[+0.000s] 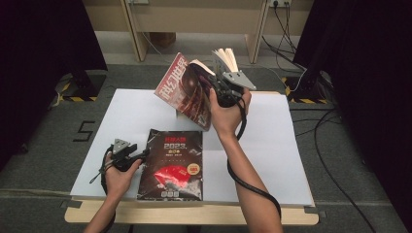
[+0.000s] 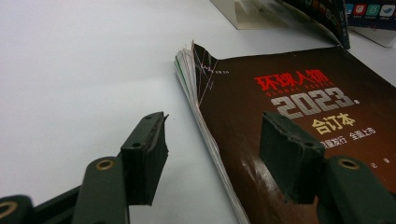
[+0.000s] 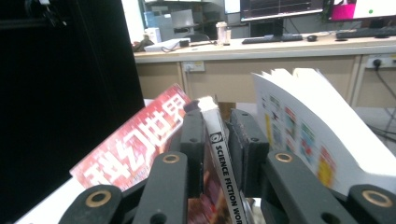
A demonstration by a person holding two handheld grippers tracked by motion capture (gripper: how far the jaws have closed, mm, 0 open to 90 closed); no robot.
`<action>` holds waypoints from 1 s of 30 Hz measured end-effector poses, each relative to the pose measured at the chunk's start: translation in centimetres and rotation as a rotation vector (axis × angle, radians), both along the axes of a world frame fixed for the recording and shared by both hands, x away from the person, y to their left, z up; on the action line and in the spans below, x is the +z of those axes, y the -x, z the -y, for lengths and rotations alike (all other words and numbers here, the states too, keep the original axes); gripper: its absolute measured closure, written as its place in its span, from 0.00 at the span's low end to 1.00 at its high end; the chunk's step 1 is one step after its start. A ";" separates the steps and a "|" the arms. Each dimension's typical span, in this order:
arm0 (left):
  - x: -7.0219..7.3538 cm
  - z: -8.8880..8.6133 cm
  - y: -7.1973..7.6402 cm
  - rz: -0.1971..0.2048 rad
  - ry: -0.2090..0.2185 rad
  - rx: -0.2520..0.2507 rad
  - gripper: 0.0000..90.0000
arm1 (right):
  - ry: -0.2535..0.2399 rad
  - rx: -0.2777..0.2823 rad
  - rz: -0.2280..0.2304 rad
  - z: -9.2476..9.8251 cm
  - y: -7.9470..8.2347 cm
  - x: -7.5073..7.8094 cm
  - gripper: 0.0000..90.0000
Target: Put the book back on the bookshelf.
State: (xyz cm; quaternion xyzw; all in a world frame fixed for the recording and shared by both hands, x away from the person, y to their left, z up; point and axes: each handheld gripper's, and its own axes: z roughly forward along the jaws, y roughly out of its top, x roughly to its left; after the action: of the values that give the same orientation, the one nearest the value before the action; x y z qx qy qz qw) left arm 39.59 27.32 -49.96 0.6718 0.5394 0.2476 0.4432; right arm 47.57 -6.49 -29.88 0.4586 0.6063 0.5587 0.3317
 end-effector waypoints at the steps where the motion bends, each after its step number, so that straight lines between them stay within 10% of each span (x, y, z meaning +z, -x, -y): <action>1: 0.0 0.0 0.0 -0.002 -0.002 -0.001 0.45 | 0.005 -0.004 0.003 0.2 0.3 -0.1 0.86; 30: 0.1 0.2 0.1 0.000 -0.024 -0.007 0.45 | 0.122 -0.041 -0.144 1.9 0.9 -1.5 0.86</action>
State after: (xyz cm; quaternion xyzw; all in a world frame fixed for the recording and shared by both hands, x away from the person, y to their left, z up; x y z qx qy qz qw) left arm 39.53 27.13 -49.91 0.6789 0.5340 0.2529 0.4359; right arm 46.66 -8.39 -31.35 0.4888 0.6519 0.4795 0.3258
